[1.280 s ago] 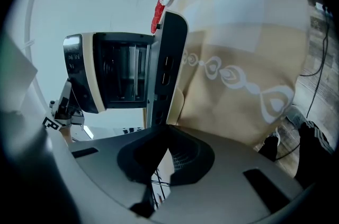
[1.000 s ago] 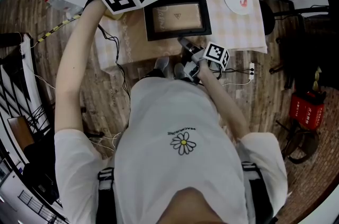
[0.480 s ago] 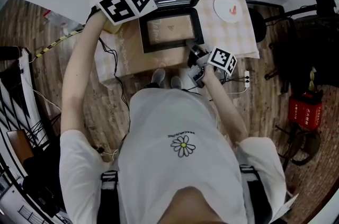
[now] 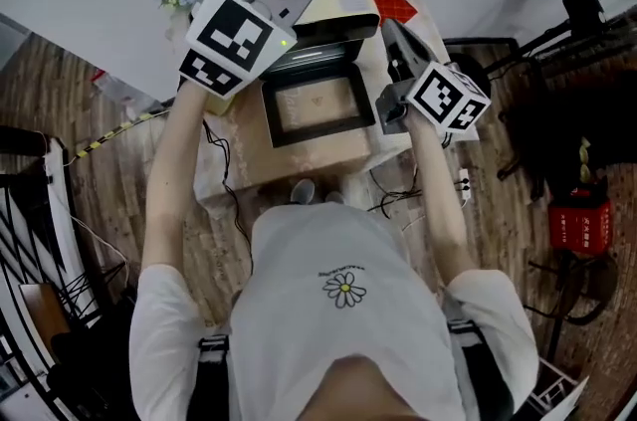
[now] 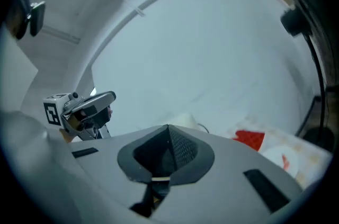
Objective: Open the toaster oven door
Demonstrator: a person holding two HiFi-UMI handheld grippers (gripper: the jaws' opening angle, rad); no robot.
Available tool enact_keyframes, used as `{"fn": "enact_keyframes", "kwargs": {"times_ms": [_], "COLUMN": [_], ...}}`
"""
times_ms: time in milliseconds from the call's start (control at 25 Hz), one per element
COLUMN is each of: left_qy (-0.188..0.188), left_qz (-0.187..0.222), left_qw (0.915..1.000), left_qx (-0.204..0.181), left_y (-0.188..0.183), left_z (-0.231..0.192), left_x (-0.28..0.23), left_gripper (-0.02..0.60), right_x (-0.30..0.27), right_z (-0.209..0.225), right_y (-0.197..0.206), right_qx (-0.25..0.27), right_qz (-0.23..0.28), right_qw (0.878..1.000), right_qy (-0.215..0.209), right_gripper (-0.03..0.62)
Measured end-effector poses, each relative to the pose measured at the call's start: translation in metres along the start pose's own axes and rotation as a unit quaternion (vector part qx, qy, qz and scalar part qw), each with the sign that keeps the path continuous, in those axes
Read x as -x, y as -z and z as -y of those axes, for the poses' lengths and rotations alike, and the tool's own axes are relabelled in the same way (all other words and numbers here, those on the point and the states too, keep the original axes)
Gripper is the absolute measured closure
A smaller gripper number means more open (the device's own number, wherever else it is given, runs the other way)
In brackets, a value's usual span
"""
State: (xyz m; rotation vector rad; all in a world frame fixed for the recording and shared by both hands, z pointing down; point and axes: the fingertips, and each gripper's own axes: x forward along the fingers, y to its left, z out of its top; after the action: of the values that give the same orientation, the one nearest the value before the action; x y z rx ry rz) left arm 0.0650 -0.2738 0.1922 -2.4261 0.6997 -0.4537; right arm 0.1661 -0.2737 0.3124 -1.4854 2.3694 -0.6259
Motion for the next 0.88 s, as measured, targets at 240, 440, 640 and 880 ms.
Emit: {"fn": "enact_keyframes", "kwargs": {"times_ms": [240,440,640,880], "left_qy": [-0.101,-0.165,-0.229,-0.302], "left_qz": [0.082,0.123,0.111,0.081], "left_qw": [0.9877,0.9637,0.9382,0.9168], "left_qx": [0.087,0.170,0.235,0.248], "left_y": [-0.030,-0.018,0.012,0.048], "left_z": [-0.001,0.014,0.031,0.038], "left_x": [0.031,0.054,0.074,0.095], "left_gripper": [0.566,0.566,0.566,0.566], "right_x": [0.017,0.031,0.040,0.040], "right_z": [-0.058,-0.085,-0.092,-0.087], "right_y": [-0.062,-0.061,-0.044,-0.020], "right_qx": [0.199,0.285,0.328,0.327], "right_qz": [0.089,0.122,0.128,0.112], "right_qw": [0.976,0.950,0.934,0.936], "right_qy": [0.017,0.041,0.061,0.071], "right_gripper": [0.586,0.586,0.586,0.586]}}
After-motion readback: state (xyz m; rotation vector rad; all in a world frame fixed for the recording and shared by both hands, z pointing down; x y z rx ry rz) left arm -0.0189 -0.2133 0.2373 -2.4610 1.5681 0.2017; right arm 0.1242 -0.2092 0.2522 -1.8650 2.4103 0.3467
